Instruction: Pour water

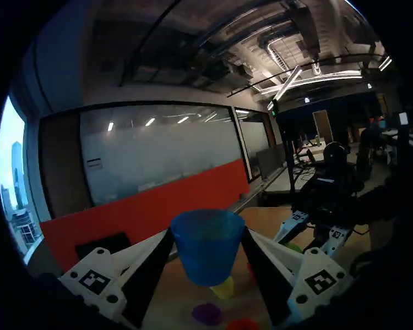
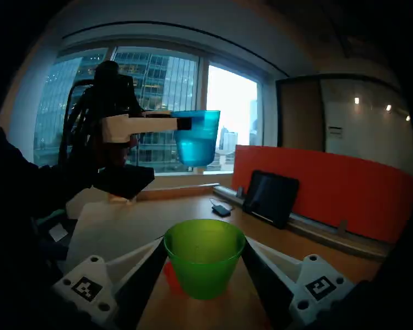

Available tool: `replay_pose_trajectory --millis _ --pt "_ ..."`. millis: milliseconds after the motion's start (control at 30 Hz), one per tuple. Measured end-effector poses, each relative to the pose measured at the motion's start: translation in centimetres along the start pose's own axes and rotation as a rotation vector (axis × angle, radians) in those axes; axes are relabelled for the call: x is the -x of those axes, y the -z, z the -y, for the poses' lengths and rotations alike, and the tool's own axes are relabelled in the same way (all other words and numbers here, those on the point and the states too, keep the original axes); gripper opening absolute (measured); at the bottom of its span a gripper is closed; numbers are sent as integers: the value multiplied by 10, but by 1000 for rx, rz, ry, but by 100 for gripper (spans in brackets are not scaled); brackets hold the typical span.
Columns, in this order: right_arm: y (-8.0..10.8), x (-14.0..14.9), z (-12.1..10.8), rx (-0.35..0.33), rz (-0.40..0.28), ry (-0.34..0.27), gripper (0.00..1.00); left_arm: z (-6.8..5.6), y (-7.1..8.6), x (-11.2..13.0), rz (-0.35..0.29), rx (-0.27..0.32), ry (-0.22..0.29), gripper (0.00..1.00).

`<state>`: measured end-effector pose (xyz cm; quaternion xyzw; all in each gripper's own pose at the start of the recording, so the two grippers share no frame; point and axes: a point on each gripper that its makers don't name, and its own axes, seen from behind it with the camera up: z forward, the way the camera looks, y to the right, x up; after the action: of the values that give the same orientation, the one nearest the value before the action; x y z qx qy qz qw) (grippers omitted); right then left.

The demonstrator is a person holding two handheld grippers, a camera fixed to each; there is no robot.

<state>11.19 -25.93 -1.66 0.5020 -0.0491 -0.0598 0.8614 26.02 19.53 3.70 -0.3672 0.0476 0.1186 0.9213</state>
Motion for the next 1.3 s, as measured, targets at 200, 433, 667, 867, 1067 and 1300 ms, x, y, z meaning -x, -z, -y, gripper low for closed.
replay_pose_trajectory --millis 200,433,667,867,1067,1300 --pt "-6 0 6 -18 -2 1 93 1 2 -11 -8 -25 -87 87" --pt "-10 2 12 -32 1 6 93 2 0 -19 -6 -51 -180 87" --pt "-13 1 17 -43 1 8 92 3 0 -32 -19 -77 -288 87" --pt "-15 1 21 -52 -1 9 92 2 -1 -41 -27 -94 -358 87" --pt "-18 0 24 -60 -1 9 92 1 -1 -48 -27 -103 -419 87" --pt "-19 -2 26 -63 -5 7 92 1 -1 -57 -27 -124 -492 87"
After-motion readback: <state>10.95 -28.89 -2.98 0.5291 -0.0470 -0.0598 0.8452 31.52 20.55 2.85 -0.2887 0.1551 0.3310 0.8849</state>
